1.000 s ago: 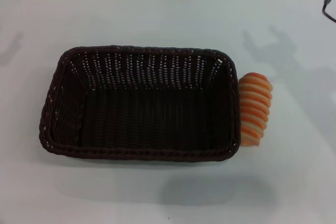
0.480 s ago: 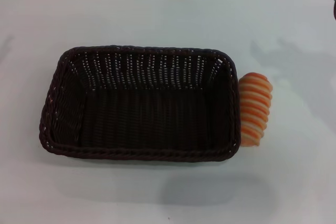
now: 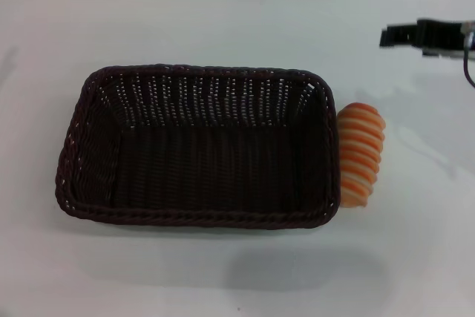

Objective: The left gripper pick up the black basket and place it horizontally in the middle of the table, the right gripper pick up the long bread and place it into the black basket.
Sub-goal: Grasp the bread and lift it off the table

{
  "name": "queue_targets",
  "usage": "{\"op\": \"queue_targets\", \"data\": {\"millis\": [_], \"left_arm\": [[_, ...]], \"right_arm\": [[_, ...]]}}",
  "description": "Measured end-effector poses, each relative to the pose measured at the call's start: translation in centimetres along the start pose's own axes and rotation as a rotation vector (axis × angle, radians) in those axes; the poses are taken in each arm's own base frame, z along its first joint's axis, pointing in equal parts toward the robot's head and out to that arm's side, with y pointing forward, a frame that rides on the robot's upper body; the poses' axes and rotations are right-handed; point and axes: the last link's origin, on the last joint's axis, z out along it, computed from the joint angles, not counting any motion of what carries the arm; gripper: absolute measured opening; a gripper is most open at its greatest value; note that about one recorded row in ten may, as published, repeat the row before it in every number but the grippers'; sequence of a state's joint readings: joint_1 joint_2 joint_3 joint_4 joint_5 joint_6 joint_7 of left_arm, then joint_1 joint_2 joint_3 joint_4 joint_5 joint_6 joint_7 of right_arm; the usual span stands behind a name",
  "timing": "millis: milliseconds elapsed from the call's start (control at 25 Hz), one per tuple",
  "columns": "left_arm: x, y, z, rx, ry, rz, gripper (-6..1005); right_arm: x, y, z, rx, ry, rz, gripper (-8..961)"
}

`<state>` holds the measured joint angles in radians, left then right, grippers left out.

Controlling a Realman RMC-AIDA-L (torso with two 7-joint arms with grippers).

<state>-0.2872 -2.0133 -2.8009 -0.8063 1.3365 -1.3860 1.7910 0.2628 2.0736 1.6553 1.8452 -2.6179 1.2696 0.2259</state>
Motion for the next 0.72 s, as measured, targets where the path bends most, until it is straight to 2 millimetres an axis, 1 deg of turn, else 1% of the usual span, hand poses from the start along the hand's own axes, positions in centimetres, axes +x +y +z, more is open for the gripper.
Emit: {"op": "queue_targets", "data": {"millis": [40, 160, 200, 360, 400, 560, 600, 720], "left_arm": [[0.0, 0.0, 0.0, 0.0, 0.0, 0.0, 748], [-0.1, -0.1, 0.1, 0.01, 0.012, -0.001, 747], [0.0, -0.2, 0.1, 0.012, 0.014, -0.002, 747], [0.0, -0.2, 0.1, 0.013, 0.015, -0.003, 747], [-0.1, -0.1, 0.1, 0.012, 0.016, -0.004, 747], [-0.2, 0.0, 0.1, 0.01, 0.016, -0.008, 747], [-0.3, 0.0, 0.1, 0.01, 0.016, -0.01, 747], [-0.5, 0.2, -0.1, 0.01, 0.015, -0.017, 747]], "right_arm": [[0.0, 0.0, 0.0, 0.0, 0.0, 0.0, 702], [0.4, -0.9, 0.3, 0.026, 0.035, 0.026, 700], [0.7, -1.5, 0.4, 0.044, 0.048, 0.043, 699], [1.1, -2.3, 0.7, 0.061, 0.068, 0.065, 697], [1.5, -2.7, 1.2, 0.067, 0.086, 0.07, 696], [1.9, -3.1, 2.0, 0.073, 0.107, 0.071, 693], [2.2, -3.4, 2.5, 0.073, 0.118, 0.07, 693], [2.5, -3.5, 3.0, 0.072, 0.129, 0.066, 691]]}}
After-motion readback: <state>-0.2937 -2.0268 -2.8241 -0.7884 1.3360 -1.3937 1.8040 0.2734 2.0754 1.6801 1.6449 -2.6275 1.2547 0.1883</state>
